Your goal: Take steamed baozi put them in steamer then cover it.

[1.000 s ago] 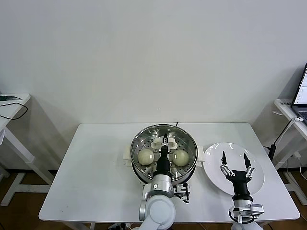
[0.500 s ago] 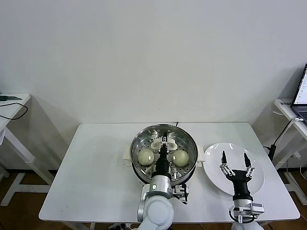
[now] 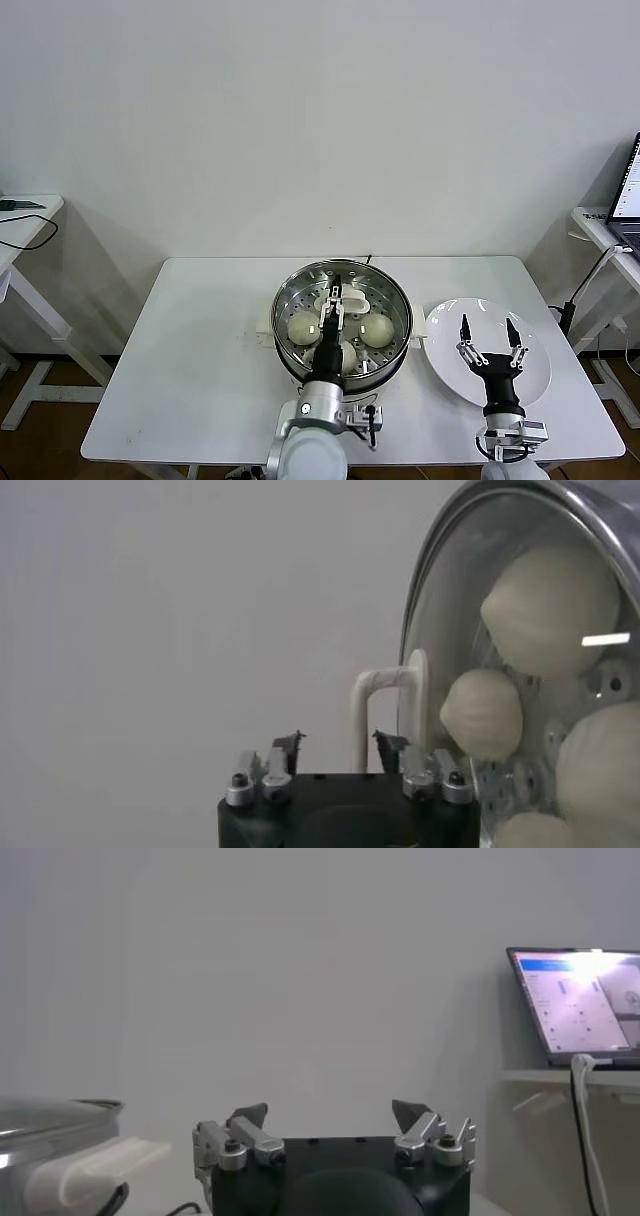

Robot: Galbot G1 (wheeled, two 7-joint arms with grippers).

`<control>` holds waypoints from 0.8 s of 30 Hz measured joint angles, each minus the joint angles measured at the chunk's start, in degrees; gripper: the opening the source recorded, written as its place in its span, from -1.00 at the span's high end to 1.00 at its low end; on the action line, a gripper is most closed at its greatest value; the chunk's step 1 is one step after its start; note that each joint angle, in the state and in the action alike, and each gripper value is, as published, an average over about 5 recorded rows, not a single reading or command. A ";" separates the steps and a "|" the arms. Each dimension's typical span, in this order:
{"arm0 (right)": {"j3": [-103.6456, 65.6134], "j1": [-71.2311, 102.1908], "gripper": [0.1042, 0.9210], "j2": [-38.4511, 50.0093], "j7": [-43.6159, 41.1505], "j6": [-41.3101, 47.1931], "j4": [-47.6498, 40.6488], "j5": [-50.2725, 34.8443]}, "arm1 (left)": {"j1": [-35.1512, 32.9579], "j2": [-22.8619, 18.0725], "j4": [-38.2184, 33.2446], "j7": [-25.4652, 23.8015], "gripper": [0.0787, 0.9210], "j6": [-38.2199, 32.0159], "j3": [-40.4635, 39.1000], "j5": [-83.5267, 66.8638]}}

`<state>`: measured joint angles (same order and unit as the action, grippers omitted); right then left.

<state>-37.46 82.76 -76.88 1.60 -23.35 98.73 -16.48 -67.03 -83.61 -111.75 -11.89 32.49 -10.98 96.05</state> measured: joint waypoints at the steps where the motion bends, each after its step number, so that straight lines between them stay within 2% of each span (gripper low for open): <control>1: 0.03 -0.12 -0.76 0.05 -0.01 -0.02 -0.17 0.00 | -0.49 0.50 -0.70 0.08 -0.69 0.06 -0.06 -0.30; 8: 0.30 -0.57 -0.76 0.26 -0.07 -0.05 -0.94 0.01 | -4.09 3.73 -7.18 1.46 -0.77 -0.04 0.98 -3.31; 13: 0.03 -0.71 -0.76 0.73 -0.09 0.57 -0.61 -0.07 | -8.02 5.44 -12.93 5.10 -0.77 -1.96 4.77 -9.81; 19: -0.55 -0.56 -0.76 1.23 -0.18 2.26 0.65 -0.32 | -13.45 5.59 -18.11 10.56 -0.77 -8.18 15.49 -27.38; 24: -0.98 -0.64 -0.76 1.52 -0.38 4.19 2.18 -0.63 | -16.94 4.24 -18.41 12.50 -0.77 -14.96 26.51 -45.49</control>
<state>-38.44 82.12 -75.37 1.22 -19.16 100.91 -17.10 -83.97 -79.37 -130.16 0.61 17.53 15.54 50.56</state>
